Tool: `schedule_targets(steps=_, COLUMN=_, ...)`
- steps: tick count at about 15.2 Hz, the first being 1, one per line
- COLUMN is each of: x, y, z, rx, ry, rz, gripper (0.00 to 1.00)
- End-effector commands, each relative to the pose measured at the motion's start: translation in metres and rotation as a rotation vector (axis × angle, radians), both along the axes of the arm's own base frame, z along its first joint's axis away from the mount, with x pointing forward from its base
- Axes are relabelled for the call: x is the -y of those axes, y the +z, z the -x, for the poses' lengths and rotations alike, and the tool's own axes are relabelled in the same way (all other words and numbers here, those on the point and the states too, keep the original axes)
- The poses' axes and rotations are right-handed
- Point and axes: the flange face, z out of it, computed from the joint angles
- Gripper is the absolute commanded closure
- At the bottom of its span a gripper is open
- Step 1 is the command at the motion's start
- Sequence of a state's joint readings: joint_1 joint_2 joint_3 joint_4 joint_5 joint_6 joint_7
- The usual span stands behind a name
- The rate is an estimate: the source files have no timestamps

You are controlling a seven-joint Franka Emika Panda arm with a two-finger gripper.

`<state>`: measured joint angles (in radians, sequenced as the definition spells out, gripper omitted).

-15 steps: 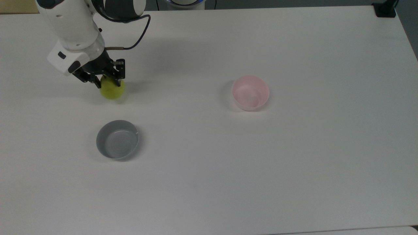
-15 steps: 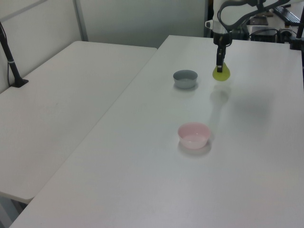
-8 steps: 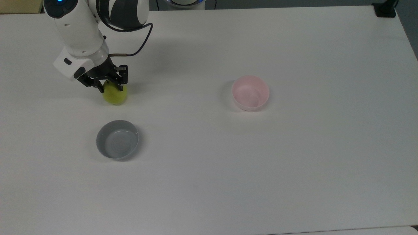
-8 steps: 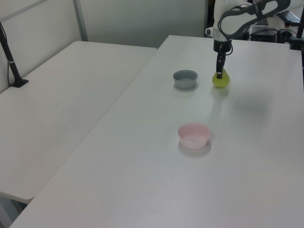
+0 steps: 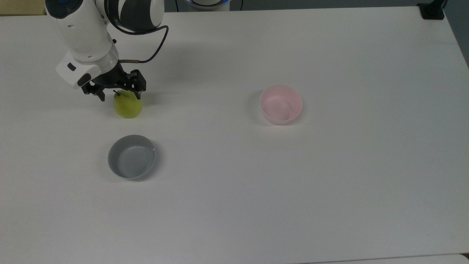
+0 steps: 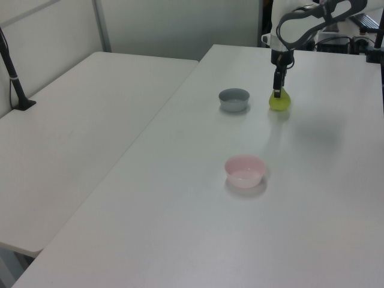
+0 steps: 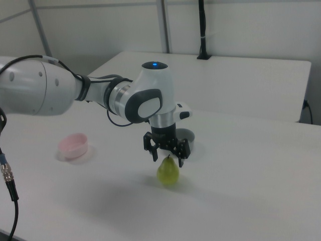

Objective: Pick up a pear from the bowl
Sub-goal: 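Lower the held pear onto the table beside the grey bowl, then open the gripper, release the pear, and raise the gripper away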

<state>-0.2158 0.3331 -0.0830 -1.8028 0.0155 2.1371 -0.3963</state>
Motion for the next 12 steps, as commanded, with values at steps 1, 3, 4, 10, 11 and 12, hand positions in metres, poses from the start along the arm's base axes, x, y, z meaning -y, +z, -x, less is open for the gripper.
schedule_targets(steps=1, x=-0.007, y=0.031, z=0.006, rx=0.021, ry=-0.053, rz=0.014, gripper=0.0)
schedule_targets(steps=3, x=-0.01, y=0.061, z=0.007, rx=0.013, ry=-0.052, rz=0.009, gripper=0.0)
schedule_targets(steps=4, x=-0.013, y=0.078, z=0.01, rx=0.005, ry=-0.051, rz=0.005, gripper=0.0)
schedule_targets(steps=10, x=-0.056, y=0.179, z=0.04, rx=0.016, ry=-0.025, rz=-0.013, gripper=0.0)
schedule_targets(steps=11, x=-0.07, y=0.196, z=0.046, rx=0.017, ry=-0.047, rz=-0.017, gripper=0.0)
schedule_targets(steps=12, x=-0.082, y=0.206, z=0.051, rx=0.0, ry=-0.073, rz=-0.02, gripper=0.0)
